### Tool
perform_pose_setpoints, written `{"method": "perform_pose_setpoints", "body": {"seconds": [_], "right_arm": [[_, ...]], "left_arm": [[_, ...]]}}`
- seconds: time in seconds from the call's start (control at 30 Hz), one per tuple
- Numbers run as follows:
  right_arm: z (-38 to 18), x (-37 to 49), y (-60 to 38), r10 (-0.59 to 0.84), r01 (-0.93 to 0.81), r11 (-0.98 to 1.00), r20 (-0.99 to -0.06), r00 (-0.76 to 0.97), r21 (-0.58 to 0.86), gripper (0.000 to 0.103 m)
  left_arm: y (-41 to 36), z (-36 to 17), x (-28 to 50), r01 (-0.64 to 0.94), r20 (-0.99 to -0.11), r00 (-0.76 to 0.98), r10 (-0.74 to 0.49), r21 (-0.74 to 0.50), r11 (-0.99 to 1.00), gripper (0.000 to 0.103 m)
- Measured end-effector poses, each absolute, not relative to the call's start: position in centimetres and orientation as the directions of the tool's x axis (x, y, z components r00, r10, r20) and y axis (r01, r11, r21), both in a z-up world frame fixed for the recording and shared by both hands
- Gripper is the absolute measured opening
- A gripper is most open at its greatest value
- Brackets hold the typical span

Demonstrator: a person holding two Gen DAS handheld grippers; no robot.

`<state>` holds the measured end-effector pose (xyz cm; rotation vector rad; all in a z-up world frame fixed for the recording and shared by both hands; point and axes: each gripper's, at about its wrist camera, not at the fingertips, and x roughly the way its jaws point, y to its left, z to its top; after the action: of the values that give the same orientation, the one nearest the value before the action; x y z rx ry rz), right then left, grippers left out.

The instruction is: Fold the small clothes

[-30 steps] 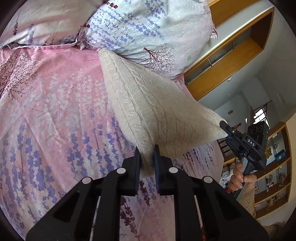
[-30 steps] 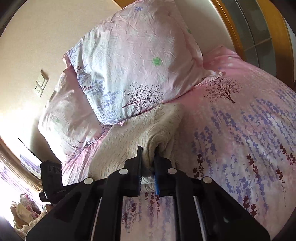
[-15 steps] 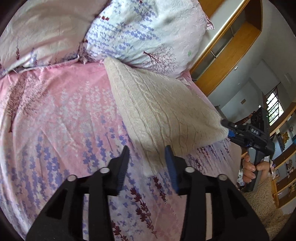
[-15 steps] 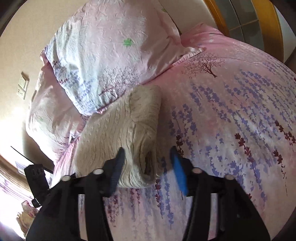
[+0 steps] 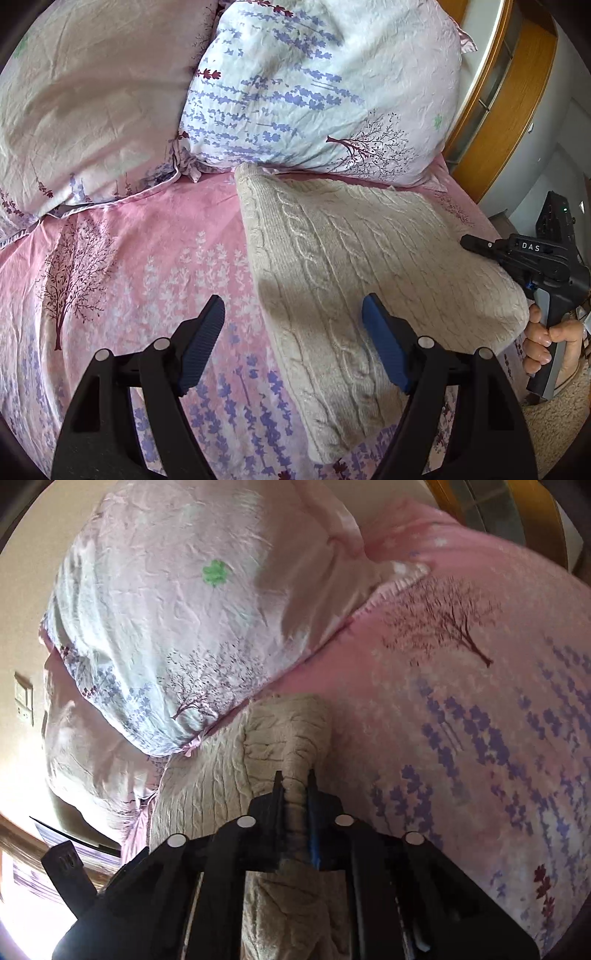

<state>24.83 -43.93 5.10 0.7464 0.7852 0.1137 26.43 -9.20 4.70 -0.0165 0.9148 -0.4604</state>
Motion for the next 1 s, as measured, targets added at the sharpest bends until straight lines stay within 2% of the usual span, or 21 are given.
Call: {"method": "perform_pose_setpoints", "body": {"seconds": [0.07, 0.2, 0.37, 0.4, 0.43, 0.5, 0.57, 0.63, 0.83, 1.0], "right_arm": [[5.7, 24.6, -44.3, 0.334, 0.171, 0.743, -0.579, 0.744, 0.647, 0.01], [4.1, 25.8, -44.5, 0.299, 0.238, 0.76, -0.65, 0.699, 0.605, 0.01], [3.6, 25.8, -44.7, 0.308, 0.25, 0.752, -0.66, 0.685, 0.61, 0.012], [3.8, 25.6, -44.9, 0.31, 0.25, 0.751, -0.661, 0.683, 0.611, 0.022], [3.9, 25.3, -45.1, 0.314, 0.261, 0.744, -0.667, 0.676, 0.615, 0.041], [4.0, 24.9, -45.5, 0.339, 0.266, 0.718, -0.657, 0.674, 0.643, 0.065], [4.1, 24.4, -45.8, 0.377, 0.24, 0.696, -0.629, 0.68, 0.677, 0.067], [3.9, 24.4, -45.8, 0.41, 0.235, 0.684, -0.631, 0.659, 0.69, 0.074], [3.0, 24.9, -45.4, 0.437, 0.251, 0.675, -0.65, 0.622, 0.694, 0.074], [3.0, 24.6, -45.4, 0.418, 0.255, 0.683, -0.653, 0.632, 0.685, 0.074]], "left_arm": [[-9.4, 4.6, 26.5, 0.381, -0.76, 0.52, -0.39, -0.202, 0.902, 0.077], [-9.8, 4.5, 26.4, 0.383, -0.76, 0.53, -0.375, -0.18, 0.906, 0.08], [-9.8, 4.3, 26.6, 0.367, -0.767, 0.528, -0.364, -0.181, 0.912, 0.085], [-9.8, 4.3, 26.7, 0.363, -0.769, 0.528, -0.36, -0.179, 0.914, 0.088], [-9.7, 4.3, 26.7, 0.358, -0.771, 0.529, -0.355, -0.177, 0.917, 0.089], [-9.6, 4.3, 26.8, 0.358, -0.77, 0.528, -0.358, -0.181, 0.916, 0.09], [-9.5, 4.3, 26.8, 0.352, -0.774, 0.522, -0.359, -0.188, 0.917, 0.092], [-9.5, 4.3, 26.9, 0.342, -0.779, 0.518, -0.353, -0.19, 0.92, 0.098], [-9.2, 3.9, 27.9, 0.322, -0.786, 0.459, -0.414, -0.287, 0.902, 0.1], [-10.4, 4.0, 27.3, 0.342, -0.791, 0.494, -0.36, -0.204, 0.917, 0.1]]}}
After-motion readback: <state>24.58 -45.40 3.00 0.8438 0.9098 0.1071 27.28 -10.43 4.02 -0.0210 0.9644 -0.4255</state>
